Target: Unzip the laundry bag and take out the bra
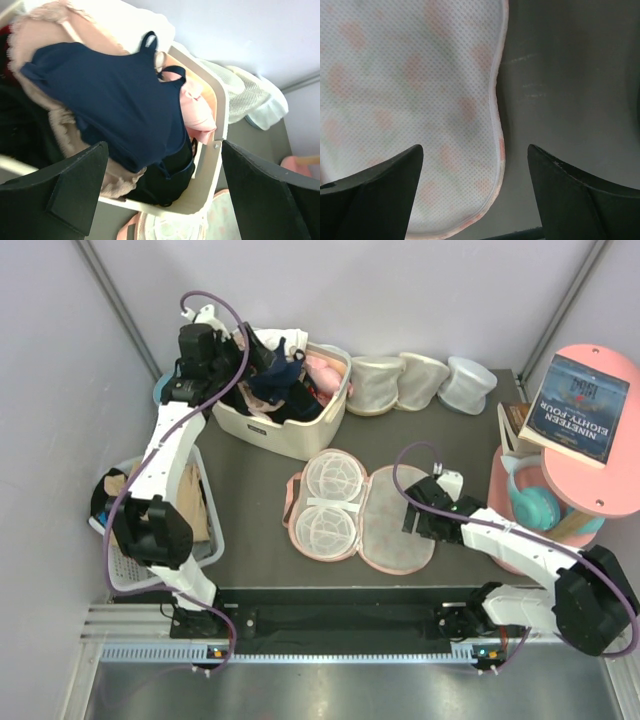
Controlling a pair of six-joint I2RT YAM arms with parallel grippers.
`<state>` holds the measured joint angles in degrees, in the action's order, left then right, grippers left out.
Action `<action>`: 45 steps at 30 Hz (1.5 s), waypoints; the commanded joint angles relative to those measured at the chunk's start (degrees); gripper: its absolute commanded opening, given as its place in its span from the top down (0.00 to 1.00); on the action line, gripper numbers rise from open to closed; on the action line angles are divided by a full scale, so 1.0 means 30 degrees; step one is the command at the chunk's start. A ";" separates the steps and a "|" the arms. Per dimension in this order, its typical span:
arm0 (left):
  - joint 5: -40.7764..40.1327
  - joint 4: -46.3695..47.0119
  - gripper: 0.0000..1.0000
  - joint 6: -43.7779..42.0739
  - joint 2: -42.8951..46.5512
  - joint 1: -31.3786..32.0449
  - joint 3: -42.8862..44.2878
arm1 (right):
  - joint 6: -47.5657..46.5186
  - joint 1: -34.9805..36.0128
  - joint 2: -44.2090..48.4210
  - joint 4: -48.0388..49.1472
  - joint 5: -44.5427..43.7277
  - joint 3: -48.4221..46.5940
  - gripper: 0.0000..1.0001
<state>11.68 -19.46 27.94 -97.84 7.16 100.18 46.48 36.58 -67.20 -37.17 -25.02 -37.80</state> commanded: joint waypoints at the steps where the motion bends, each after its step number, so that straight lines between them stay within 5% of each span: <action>1: -0.1931 -0.0894 0.01 -0.0144 0.1996 -0.0130 0.1116 | -0.0521 -0.1115 -0.0567 0.1607 0.0808 0.0645 0.17; 14: -0.1403 -0.2887 0.01 -0.0378 0.4048 -0.0130 0.1647 | -0.1547 -0.2172 -0.2590 0.2809 0.1746 0.1409 0.53; 21: -0.2223 -0.3268 0.01 -0.0613 0.6243 -0.0130 -0.1074 | -0.1870 -0.2816 -0.2270 0.1874 0.1309 0.0825 1.00; 36: -0.2370 -0.4351 0.01 -0.0497 0.8852 -0.0130 -0.4738 | -0.4709 -0.4370 -0.0188 -0.3137 -0.3086 -0.4764 1.00; 45: -0.3219 -0.4790 0.01 -0.0174 1.0814 -0.0130 -0.7228 | -0.6352 0.0194 -0.2994 -0.2524 -0.3029 -0.9425 1.00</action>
<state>4.08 -33.54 27.11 -68.93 7.05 80.82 30.13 30.04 -71.46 -46.15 -32.80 -59.99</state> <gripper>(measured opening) 0.987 0.012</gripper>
